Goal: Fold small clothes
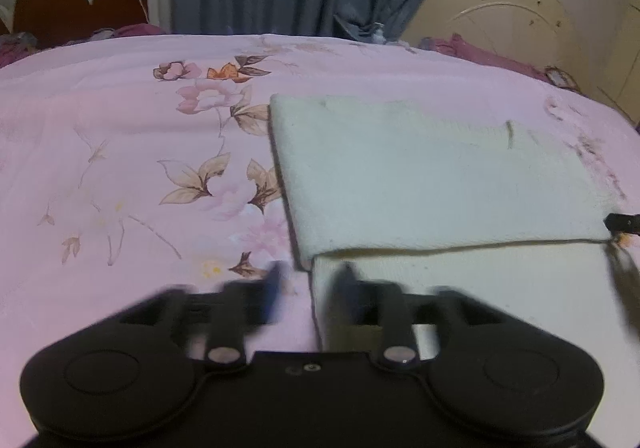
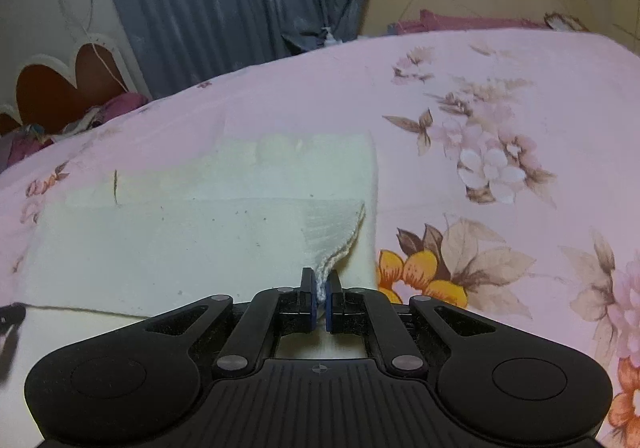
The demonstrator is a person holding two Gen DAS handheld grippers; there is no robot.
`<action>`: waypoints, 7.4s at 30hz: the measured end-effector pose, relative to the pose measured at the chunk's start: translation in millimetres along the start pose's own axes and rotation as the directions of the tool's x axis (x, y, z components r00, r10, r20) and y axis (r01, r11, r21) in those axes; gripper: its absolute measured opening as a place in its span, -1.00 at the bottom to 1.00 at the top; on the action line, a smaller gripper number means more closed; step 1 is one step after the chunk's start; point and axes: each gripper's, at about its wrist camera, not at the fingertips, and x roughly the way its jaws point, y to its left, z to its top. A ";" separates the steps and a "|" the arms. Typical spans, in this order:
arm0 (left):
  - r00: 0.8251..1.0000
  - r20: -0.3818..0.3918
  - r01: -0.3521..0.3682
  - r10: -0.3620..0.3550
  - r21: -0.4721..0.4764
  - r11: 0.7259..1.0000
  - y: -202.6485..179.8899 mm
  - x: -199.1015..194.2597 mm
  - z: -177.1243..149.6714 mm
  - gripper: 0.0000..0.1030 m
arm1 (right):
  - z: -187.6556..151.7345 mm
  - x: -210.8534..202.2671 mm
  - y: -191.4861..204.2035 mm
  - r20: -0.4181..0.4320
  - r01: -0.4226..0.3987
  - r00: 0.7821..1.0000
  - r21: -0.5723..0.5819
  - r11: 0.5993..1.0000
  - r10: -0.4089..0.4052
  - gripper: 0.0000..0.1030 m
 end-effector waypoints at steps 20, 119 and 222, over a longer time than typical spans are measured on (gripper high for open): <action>0.990 0.121 -0.079 0.073 0.045 0.996 -19.5 83.4 61.8 0.63 | 24.2 61.3 79.5 0.043 -0.033 0.998 -0.131 0.991 0.038 -0.95; 0.910 0.187 0.414 -0.369 -0.415 0.810 20.6 -166.0 -229.3 -0.93 | -201.2 -218.6 -111.7 0.028 -0.495 0.859 0.300 0.815 0.511 -0.93; 0.965 0.142 0.199 -0.220 0.146 0.969 -105.9 58.1 37.0 -0.01 | 18.2 36.6 62.7 0.000 -0.256 0.961 -0.379 0.889 0.277 -0.40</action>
